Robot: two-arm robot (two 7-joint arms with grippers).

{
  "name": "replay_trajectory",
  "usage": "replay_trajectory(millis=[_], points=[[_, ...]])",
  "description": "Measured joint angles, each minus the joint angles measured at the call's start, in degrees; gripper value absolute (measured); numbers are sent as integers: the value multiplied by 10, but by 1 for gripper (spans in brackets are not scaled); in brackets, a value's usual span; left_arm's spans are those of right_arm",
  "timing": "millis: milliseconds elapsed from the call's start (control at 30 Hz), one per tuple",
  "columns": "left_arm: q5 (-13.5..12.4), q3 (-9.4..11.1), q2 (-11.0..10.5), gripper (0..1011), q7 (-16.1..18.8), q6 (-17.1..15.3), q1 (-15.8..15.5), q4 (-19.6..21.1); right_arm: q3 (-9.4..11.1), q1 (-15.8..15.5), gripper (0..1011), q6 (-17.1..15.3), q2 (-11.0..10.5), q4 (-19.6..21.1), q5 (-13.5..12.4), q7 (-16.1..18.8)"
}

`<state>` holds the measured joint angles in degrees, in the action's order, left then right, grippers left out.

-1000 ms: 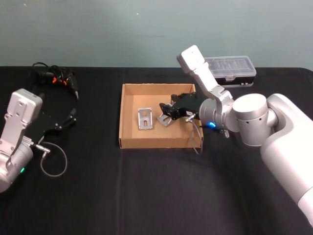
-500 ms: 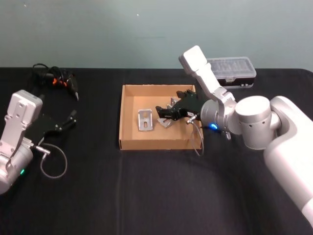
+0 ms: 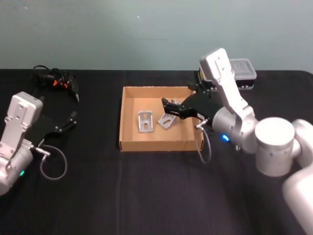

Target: Use one hand to pick up the angle iron from the table and place it into the box.

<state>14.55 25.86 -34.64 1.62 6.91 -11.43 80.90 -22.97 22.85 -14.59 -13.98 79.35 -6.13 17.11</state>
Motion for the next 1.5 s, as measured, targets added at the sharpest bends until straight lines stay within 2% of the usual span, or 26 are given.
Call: replay_trajectory(millis=[167,267,400,567,733,1500], points=[[0,0,0,1011,0,0,0,0,17,-55,1003,32,-5,56,9,-31],[0,0,0,1011,0,0,0,0,28,-94,1003,55,-6,91,23,-59],[0,0,0,1011,0,0,0,0,39,-135,1003,66,-4,123,43,-95],[0,0,0,1011,0,0,0,0,55,-173,1003,70,5,141,57,-127],[0,0,0,1011,0,0,0,0,59,-177,1003,74,11,134,59,-126],[0,0,0,1011,0,0,0,0,58,-176,1002,73,9,136,60,-127]])
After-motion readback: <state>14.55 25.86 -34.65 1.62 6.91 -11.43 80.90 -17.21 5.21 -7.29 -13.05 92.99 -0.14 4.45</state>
